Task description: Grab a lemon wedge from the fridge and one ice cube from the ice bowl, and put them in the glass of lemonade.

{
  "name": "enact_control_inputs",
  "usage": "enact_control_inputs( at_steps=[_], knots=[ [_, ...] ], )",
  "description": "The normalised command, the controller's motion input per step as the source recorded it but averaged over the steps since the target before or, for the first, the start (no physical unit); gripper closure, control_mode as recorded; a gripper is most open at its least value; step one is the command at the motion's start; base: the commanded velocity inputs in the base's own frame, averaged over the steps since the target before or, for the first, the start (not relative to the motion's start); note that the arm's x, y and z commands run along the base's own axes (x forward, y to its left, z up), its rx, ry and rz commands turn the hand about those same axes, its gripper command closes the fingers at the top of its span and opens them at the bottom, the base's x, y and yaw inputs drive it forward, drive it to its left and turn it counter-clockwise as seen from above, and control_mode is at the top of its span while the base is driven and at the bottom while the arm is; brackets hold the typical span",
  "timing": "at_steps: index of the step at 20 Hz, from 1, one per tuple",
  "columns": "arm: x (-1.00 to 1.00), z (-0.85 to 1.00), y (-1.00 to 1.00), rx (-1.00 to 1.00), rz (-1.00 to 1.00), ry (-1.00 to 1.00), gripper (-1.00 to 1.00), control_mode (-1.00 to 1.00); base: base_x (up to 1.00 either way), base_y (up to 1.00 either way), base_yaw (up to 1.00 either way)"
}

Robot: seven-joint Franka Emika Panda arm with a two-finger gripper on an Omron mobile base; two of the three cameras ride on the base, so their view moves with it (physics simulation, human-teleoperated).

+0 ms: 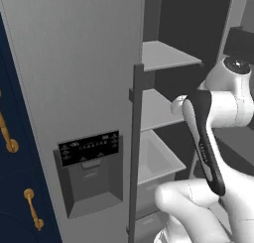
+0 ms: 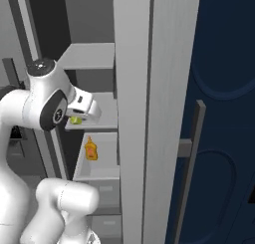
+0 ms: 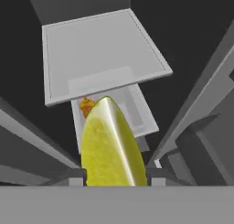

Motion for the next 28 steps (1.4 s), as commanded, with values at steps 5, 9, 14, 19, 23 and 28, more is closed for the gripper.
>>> enact_control_inputs(
  at_steps=[5,9,14,19,23,28],
  knots=[
    [-1.00,0.04,0.00,0.04,-0.05,0.11,1.00,-1.00,0.00,0.00,0.00],
    [-0.79,-0.06,0.05,0.00,-0.06,0.11,1.00,-1.00,0.00,0.00,0.00],
    [0.00,0.00,0.00,0.00,0.00,0.00,1.00,-1.00,0.00,0.00,0.00],
    [-0.06,0.00,0.00,0.00,0.00,0.00,1.00,1.00,-0.75,0.20,0.05],
    [0.00,0.00,0.00,0.00,0.00,0.00,1.00,1.00,-1.00,0.38,0.09],
    [0.00,0.00,0.00,0.00,0.00,0.00,1.00,1.00,-1.00,0.22,0.19]
  ],
)
